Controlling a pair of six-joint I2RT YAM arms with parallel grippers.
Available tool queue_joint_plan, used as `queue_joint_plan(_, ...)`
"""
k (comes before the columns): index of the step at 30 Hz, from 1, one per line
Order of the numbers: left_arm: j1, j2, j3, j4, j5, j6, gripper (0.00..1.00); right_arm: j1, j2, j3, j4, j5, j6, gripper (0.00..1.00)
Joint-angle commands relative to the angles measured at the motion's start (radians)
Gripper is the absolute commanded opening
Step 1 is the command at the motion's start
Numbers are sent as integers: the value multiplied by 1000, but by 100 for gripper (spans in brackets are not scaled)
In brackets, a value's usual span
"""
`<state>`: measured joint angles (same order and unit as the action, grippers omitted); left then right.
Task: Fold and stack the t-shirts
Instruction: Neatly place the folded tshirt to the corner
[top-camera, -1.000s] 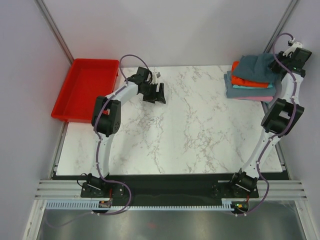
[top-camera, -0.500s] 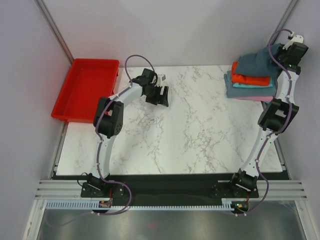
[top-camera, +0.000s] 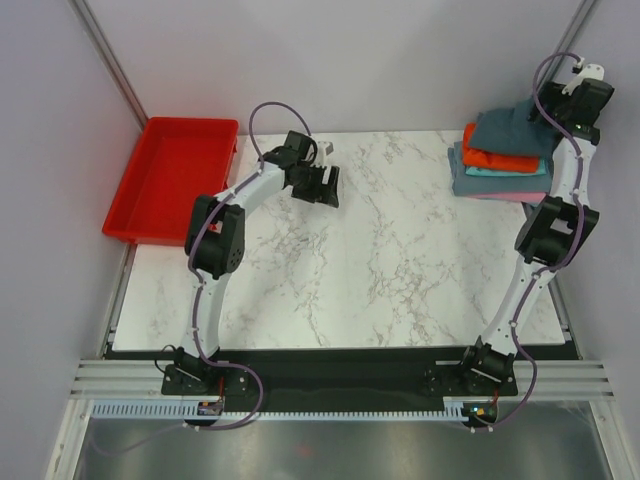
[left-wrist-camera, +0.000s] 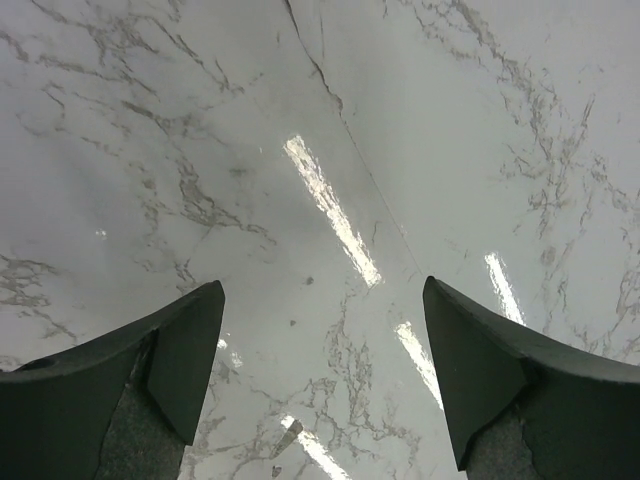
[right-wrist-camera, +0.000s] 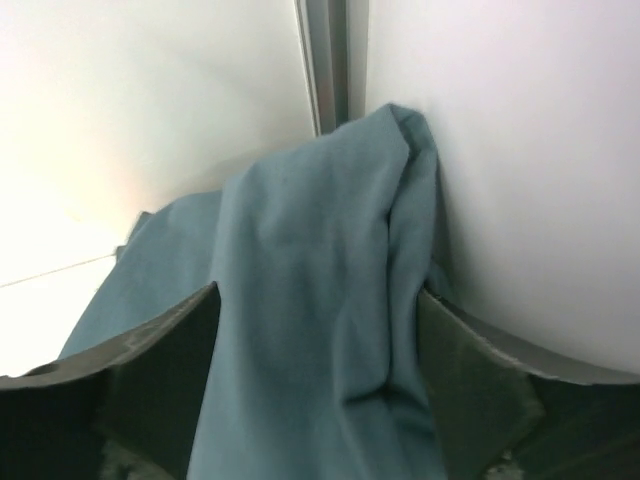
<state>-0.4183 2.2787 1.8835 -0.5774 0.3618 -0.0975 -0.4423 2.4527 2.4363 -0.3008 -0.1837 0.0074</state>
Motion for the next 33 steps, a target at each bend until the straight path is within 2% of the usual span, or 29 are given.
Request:
queue_joint_plan(1,1,-71,87,13,-26,44,88,8,-194,-49,58,4,3,85)
queue_joint_plan(5,0,-90,176,21,-44,67,91,48,-388,-360,251,-20,8,98)
queue_joint_plan(6,0,-94,210,24,-73,73,96,59,-461,-406,267,-37,17,98)
queue_joint_plan(8,0,-108,239,31,-102,88,99,106,-523,-502,267,-77,31,98)
queue_joint_plan(11,-4,-142,273,44,-176,94,99,195,-639,-637,232,-71,63,98)
queue_joint_plan(13,-4,-168,276,47,-222,94,99,285,-710,-728,183,-19,77,98)
queue_joint_plan(14,-5,-195,266,48,-253,94,100,351,-751,-797,142,66,88,98)
queue_joint_plan(15,-5,-215,256,48,-262,96,99,384,-770,-798,120,120,88,98)
queue_joint_plan(17,-5,-272,229,47,-280,85,99,438,-808,-913,85,243,120,98)
queue_joint_plan(18,-5,-294,189,50,-303,78,99,486,-851,-953,81,367,132,98)
queue_joint_plan(20,-5,-367,137,54,-336,67,99,574,-924,-1080,81,432,128,98)
queue_joint_plan(21,-5,-395,64,68,-359,58,99,614,-951,-1121,83,449,123,98)
queue_joint_plan(22,-4,-434,11,85,-360,53,99,626,-978,-1193,80,445,121,98)
queue_joint_plan(23,-4,-474,-129,109,-391,53,99,636,-1024,-1223,53,435,126,98)
queue_joint_plan(24,-4,-560,-202,181,-389,56,99,648,-1046,-1267,36,417,126,98)
queue_joint_plan(27,-4,-687,-416,232,-420,55,99,656,-1115,-1319,-6,423,126,98)
queue_joint_plan(29,1,-731,-499,229,-441,47,99,654,-1144,-1350,-17,446,124,98)
queue_joint_plan(33,13,-803,-572,206,-442,19,100,654,-1153,-1416,-15,464,138,98)
